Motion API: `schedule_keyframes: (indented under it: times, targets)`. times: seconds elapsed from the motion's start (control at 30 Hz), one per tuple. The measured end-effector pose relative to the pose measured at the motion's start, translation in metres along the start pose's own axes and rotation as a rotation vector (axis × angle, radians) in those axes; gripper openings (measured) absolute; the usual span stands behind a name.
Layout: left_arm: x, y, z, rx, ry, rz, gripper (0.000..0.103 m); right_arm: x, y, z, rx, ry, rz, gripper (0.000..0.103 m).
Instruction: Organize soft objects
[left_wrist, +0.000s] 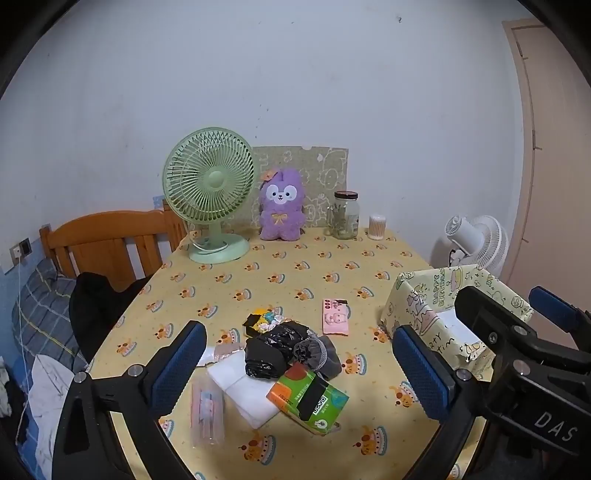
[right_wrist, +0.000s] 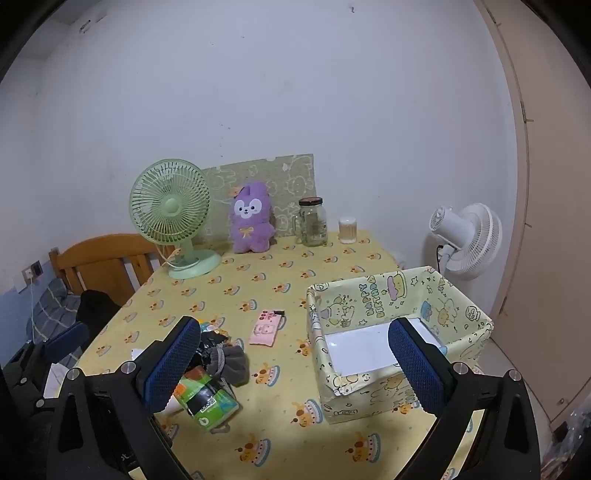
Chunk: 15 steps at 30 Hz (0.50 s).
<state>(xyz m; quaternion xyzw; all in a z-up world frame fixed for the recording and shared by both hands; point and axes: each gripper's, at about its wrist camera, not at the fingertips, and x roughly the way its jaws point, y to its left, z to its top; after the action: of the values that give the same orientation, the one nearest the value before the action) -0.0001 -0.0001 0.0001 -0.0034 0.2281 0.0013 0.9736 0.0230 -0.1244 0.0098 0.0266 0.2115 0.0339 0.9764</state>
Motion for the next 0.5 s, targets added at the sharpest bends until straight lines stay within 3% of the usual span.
schedule_keyframes:
  times: [0.5]
  targets:
    - [-0.003,0.0024,0.0017,-0.01,-0.008,0.02,0.101,-0.0041,-0.0001,0.0038,0.0,-0.002,0.004,0.103]
